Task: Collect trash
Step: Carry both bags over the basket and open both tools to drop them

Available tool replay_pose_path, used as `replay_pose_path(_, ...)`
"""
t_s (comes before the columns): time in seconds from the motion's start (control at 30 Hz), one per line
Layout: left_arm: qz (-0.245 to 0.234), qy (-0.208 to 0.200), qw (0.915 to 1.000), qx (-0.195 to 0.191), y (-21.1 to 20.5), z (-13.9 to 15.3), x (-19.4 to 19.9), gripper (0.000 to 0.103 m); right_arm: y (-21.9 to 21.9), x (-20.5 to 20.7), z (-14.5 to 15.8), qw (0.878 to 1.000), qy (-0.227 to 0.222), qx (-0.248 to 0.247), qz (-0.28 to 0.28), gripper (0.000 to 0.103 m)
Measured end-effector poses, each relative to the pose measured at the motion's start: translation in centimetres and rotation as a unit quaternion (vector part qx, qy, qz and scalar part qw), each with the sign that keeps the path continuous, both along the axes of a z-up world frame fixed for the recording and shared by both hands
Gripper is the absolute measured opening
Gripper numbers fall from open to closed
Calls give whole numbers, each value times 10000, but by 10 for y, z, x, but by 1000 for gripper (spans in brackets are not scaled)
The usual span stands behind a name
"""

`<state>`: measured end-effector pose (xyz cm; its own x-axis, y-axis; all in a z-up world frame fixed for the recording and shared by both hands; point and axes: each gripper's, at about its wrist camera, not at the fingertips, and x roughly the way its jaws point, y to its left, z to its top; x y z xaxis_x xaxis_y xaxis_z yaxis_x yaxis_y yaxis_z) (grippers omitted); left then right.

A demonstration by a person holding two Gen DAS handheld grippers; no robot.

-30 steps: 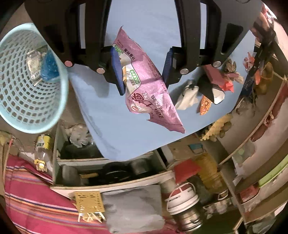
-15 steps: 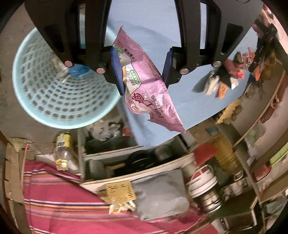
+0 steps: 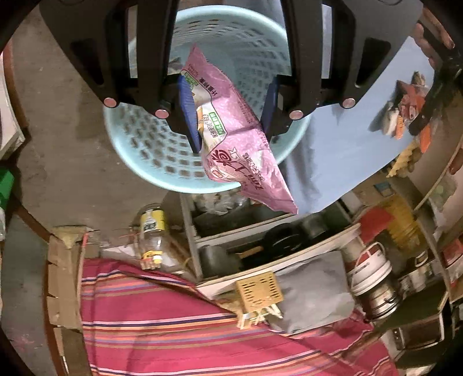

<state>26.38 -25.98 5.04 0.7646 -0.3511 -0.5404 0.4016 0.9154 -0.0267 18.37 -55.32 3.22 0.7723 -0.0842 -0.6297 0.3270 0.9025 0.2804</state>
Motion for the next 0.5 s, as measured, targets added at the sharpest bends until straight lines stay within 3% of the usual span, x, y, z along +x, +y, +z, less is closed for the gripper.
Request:
replay_pose_path(0.23, -607, 127, 9980, -115, -82, -3, 0, 19, -18, -7, -9, 9996, 67, -243, -82, 40)
replay_pose_path(0.5, -1003, 366, 9941, -182, -139, -9, 6, 18, -24, -7, -15, 9989, 136, -410, -201, 40)
